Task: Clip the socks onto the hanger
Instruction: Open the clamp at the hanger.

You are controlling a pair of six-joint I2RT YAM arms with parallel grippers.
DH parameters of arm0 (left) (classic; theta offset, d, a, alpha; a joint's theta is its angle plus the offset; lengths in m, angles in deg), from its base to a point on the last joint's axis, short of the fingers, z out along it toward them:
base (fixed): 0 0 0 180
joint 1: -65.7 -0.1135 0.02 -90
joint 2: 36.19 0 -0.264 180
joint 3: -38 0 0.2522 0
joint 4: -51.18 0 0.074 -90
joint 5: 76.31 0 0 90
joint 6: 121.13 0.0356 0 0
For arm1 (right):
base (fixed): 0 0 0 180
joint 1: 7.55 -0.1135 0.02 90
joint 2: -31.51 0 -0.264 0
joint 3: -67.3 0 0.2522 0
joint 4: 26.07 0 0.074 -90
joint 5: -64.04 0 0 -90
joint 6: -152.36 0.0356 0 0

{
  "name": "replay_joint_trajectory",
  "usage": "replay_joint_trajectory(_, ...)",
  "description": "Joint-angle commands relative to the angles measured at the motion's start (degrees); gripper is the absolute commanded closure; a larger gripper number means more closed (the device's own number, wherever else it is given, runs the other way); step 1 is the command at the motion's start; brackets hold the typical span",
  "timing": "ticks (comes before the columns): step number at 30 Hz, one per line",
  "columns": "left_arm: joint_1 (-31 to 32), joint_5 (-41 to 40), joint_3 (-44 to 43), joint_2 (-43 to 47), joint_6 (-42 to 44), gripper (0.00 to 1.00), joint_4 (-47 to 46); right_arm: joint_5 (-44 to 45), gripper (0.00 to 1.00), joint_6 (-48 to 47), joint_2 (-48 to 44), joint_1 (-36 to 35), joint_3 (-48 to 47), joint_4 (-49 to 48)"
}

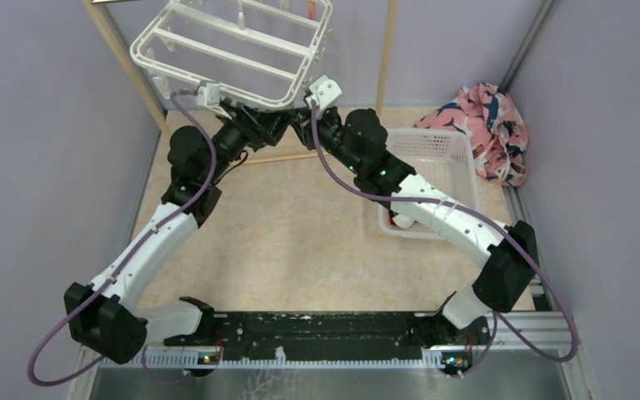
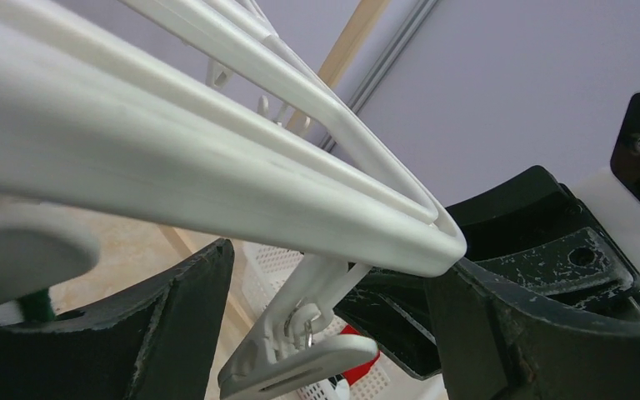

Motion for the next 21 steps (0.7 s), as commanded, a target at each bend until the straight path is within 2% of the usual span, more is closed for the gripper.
replay_joint_trajectory(1, 0.4, -2.9, -2.9, -0.5, 0.4, 0.12, -1.8, 1.1, 1.00, -1.3, 0.6, -1.6, -2.5, -0.8)
replay_joint_trajectory(10, 0.7, -8.7, -3.7, -1.2, 1.9, 0.23, 0.0, 3.6, 1.00, -3.9, 1.7, -2.5, -3.7, 0.2)
replay_joint_trajectory(21, 0.8, -8.3, -5.8, -3.1, 2.3, 0.22, -0.1, 4.8, 1.00, -5.9, 4.3, -3.2, -5.7, 1.5)
